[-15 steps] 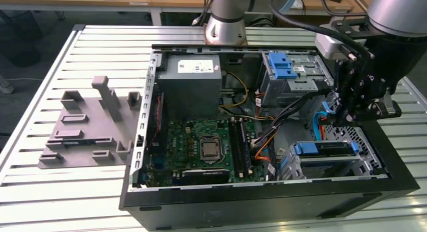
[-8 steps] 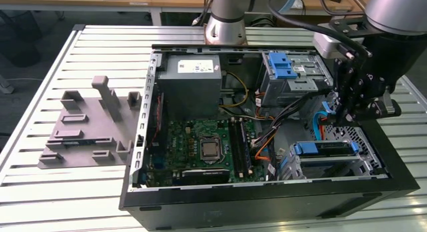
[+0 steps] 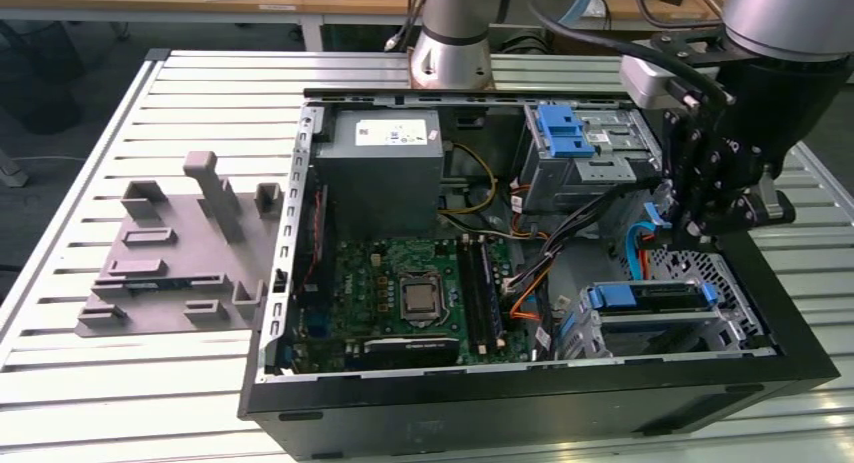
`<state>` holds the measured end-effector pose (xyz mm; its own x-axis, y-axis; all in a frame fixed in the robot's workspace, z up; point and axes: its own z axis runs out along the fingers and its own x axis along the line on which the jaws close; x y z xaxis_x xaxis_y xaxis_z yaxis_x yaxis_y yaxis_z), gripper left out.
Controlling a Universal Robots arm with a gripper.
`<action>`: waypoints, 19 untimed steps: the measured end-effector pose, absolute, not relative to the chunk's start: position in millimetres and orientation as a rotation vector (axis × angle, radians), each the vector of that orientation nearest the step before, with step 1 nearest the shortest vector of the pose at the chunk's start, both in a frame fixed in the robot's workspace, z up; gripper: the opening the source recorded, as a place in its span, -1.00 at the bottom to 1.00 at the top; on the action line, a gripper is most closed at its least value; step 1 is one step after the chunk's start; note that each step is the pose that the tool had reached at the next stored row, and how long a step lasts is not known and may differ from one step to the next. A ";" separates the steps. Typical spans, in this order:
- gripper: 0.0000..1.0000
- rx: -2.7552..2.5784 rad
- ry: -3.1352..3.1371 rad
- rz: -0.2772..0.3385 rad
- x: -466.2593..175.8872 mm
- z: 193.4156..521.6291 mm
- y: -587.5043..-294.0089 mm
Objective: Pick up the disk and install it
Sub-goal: 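Insert the first disk wire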
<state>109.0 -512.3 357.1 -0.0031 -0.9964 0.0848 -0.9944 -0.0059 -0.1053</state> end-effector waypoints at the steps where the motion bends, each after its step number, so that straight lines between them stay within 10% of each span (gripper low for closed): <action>1: -0.51 -2.209 2.205 -0.213 109.0 356.9 -511.8; 19: -0.67 -2.237 2.228 -0.224 110.8 351.4 -511.5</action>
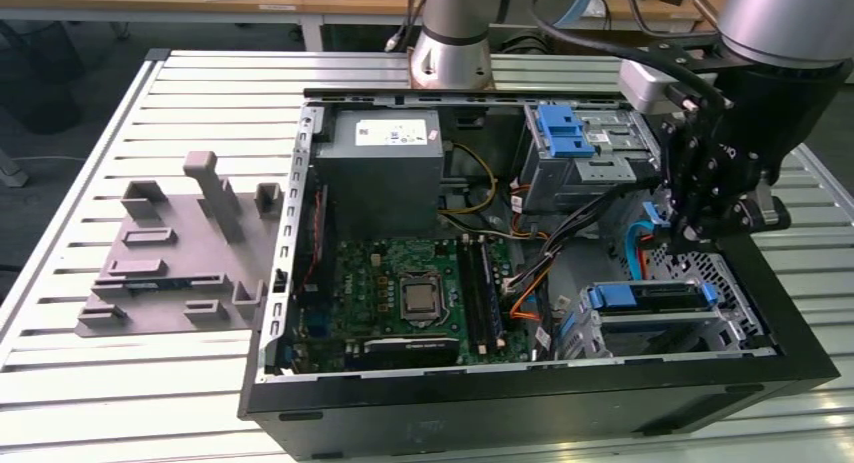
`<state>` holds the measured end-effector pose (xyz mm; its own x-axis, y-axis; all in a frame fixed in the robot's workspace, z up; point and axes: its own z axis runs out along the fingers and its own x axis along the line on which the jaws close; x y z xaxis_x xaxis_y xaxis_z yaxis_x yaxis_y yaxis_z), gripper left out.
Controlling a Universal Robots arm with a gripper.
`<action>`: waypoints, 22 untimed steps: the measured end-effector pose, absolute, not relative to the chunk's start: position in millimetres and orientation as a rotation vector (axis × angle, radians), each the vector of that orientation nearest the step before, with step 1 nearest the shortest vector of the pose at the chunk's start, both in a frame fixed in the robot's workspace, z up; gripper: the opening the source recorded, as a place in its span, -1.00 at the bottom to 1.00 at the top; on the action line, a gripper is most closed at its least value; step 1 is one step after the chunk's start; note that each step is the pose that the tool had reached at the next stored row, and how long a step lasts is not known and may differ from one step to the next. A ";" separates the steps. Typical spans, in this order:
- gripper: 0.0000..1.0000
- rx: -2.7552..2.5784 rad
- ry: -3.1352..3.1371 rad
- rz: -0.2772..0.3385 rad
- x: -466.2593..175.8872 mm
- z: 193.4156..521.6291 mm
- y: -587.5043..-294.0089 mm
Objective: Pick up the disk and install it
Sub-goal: 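Insert the first disk wire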
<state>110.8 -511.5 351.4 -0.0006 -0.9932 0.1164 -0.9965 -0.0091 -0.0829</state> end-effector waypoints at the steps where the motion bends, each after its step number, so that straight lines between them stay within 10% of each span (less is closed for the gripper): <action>1: -0.67 2.200 -2.190 0.205 111.0 351.3 -511.5; 22: -0.67 2.139 -2.224 0.166 112.3 341.9 -525.4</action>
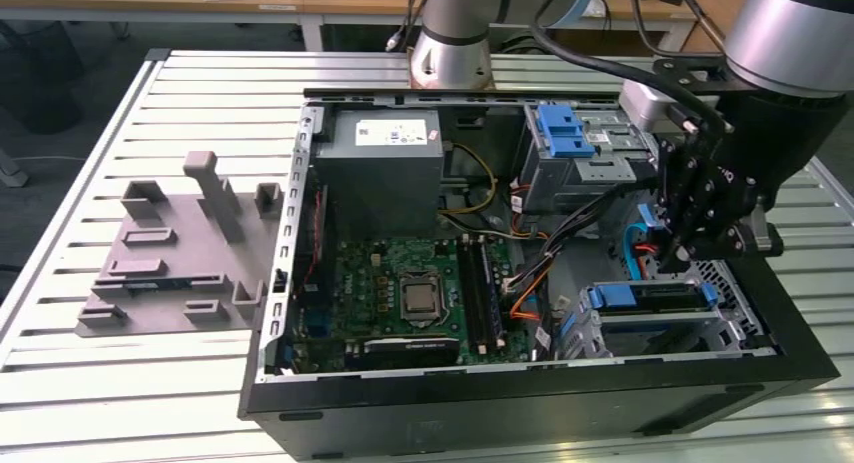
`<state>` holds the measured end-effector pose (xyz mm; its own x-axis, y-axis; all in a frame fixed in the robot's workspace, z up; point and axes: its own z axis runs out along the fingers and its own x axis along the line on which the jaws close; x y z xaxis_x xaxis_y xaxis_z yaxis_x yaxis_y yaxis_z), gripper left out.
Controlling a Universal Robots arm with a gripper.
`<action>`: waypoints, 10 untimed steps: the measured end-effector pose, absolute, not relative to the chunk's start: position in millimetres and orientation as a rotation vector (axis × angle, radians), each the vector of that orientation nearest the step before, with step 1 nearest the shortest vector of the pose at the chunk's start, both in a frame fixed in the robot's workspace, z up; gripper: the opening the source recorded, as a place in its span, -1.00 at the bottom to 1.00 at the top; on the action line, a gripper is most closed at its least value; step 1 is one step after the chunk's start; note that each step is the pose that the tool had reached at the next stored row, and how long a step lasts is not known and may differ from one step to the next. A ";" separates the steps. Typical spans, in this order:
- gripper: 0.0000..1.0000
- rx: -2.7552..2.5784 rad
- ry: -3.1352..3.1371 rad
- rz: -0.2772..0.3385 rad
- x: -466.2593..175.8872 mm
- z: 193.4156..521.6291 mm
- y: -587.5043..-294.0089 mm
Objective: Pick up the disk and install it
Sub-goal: 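Insert the first disk wire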
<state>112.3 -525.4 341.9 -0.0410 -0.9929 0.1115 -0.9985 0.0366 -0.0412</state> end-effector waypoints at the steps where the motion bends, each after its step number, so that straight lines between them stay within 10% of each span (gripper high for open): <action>1: -0.67 2.138 -2.223 0.162 113.1 341.6 -526.4; 10: -0.67 2.143 -2.228 0.147 115.0 340.5 -532.4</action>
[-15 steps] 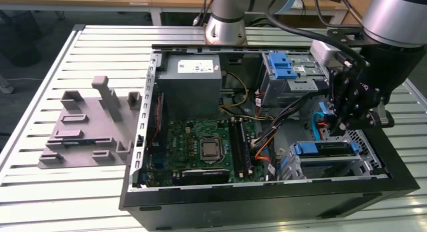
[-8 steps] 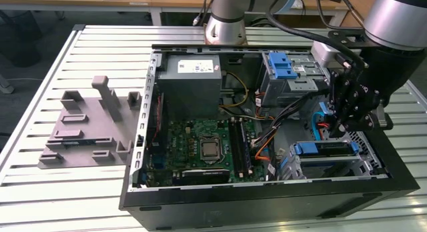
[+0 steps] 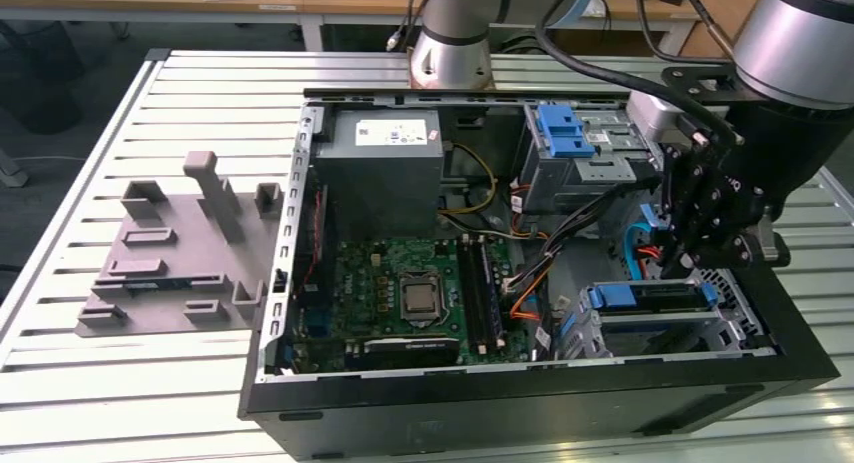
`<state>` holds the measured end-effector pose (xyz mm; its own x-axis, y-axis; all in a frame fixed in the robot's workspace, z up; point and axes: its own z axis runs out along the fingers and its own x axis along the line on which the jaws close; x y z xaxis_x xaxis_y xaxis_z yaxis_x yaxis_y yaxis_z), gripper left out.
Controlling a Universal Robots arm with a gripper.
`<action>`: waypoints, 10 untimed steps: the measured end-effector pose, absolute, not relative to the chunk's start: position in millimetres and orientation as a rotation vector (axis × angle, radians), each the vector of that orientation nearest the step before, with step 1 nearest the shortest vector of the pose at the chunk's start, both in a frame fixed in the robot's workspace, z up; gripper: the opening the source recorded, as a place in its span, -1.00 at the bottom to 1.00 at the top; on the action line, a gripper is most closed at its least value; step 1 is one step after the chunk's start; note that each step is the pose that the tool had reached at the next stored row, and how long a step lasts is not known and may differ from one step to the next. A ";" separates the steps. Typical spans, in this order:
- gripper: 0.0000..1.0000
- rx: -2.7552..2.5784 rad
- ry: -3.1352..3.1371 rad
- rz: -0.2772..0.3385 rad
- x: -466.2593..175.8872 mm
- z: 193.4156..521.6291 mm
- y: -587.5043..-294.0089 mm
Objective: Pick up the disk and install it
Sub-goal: 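Insert the first disk wire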
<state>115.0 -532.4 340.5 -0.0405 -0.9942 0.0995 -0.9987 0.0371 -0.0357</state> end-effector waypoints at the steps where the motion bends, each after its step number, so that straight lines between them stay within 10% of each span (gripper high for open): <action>1: -0.67 2.143 -2.228 0.147 115.0 340.5 -532.4; 10: -0.67 2.143 -2.228 0.144 119.0 337.6 -537.1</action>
